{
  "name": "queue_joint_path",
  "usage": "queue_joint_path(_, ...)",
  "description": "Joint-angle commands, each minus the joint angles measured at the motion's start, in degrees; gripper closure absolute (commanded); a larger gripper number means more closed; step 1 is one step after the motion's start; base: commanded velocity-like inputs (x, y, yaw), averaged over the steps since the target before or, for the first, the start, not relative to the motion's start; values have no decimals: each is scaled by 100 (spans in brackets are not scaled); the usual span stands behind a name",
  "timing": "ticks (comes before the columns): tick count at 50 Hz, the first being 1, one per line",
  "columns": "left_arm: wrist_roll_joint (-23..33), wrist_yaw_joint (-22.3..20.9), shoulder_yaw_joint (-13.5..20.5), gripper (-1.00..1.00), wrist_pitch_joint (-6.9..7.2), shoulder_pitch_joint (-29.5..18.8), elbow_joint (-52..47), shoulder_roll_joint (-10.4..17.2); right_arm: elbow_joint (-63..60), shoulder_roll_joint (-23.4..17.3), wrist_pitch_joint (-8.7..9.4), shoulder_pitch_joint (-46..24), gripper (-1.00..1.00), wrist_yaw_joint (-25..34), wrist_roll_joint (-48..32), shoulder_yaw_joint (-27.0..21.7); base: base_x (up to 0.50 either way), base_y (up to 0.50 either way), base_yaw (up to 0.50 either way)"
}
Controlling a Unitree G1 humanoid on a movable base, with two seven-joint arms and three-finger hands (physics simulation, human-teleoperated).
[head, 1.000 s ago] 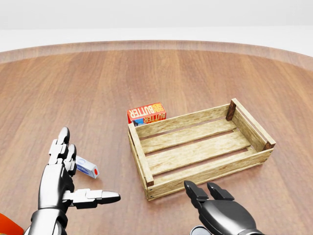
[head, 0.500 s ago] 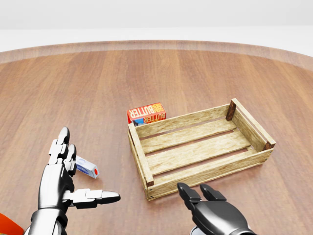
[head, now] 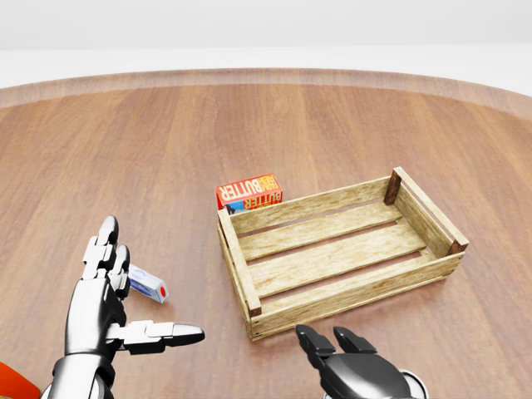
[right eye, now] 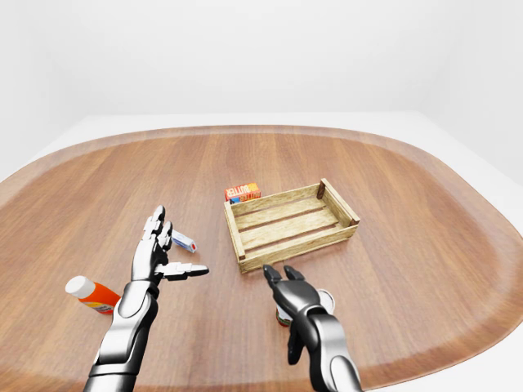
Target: Pick up the tomato sauce, and put it in the wooden tray.
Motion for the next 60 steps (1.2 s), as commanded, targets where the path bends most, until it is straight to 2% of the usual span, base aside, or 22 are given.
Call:
queue_joint_path(1, 0, 0, 1, -100, -1, 0, 1, 0, 271, -13, -29, -16, -100, -118, 4, 75, 0, 0, 0)
queue_joint_path(31, -1, -1, 0, -100, 6, 0, -1, 1, 439, -14, 53, -47, -100, 5, 34, 202, 0, 0, 0)
queue_joint_path(52, -9, -4, 7, -100, -6, -19, 32, 4, 738, -32, 16, -5, -100, -158, 41, 233, 0, 0, 0)
queue_joint_path(60, -11, -8, 9, -100, -10, -18, 30, 8, 855, -26, 108, 42, -100, -164, 173, 203, 0, 0, 0)
